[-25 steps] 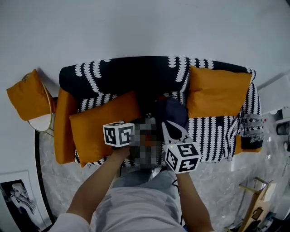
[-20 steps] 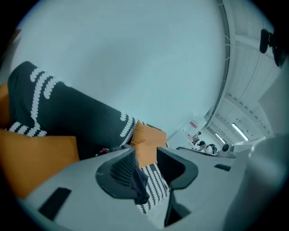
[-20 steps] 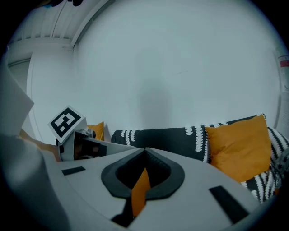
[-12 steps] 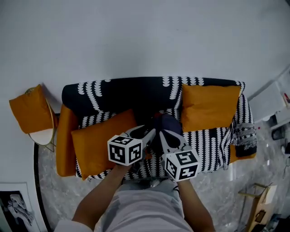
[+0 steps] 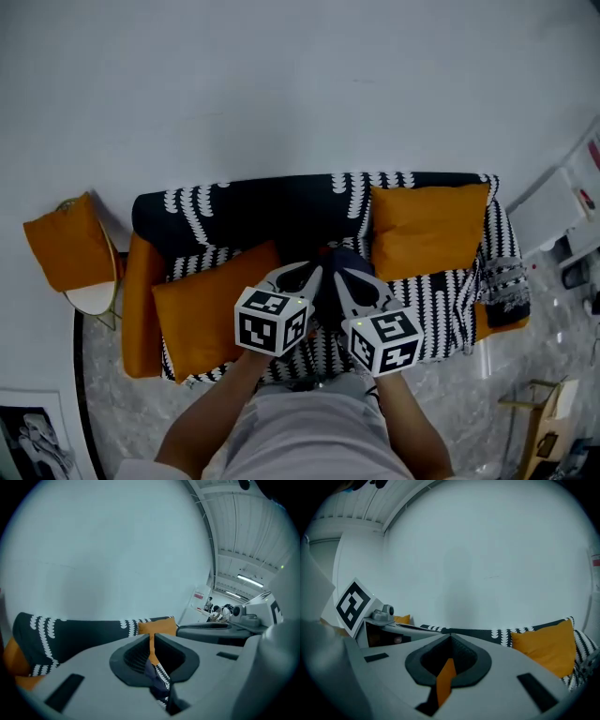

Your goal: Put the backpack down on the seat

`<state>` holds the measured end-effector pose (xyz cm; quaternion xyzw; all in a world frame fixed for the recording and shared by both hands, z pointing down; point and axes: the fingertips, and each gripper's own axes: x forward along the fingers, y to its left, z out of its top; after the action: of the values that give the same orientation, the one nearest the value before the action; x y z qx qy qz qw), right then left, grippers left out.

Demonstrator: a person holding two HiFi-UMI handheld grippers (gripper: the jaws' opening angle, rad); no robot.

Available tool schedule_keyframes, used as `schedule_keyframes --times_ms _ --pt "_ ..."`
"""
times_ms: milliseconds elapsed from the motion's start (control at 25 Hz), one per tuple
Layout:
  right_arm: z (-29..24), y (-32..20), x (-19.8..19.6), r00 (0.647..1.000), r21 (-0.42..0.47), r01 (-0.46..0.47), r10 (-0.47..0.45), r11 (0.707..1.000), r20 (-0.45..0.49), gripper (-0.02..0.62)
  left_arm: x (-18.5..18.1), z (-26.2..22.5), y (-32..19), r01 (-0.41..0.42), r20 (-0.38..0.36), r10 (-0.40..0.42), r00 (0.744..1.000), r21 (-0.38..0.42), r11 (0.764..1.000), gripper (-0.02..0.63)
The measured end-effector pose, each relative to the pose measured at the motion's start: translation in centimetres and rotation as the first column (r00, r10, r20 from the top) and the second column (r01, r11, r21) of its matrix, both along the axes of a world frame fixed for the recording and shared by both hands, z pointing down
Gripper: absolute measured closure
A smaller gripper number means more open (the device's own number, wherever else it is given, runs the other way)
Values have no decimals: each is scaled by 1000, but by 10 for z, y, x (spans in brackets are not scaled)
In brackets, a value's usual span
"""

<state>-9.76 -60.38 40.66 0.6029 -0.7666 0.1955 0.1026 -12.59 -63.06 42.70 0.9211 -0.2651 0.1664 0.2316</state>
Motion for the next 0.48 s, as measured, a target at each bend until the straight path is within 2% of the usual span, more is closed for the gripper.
schedule_keyframes --times_ms 240,480 --pt "-1 3 -2 1000 -5 -6 6 1000 -10 595 5 -6 6 -11 3 11 1000 37 999 595" --pt "-2 7 2 1000 -4 -17 17 1000 -19 595 8 -2 12 -20 10 19 1000 31 999 601"
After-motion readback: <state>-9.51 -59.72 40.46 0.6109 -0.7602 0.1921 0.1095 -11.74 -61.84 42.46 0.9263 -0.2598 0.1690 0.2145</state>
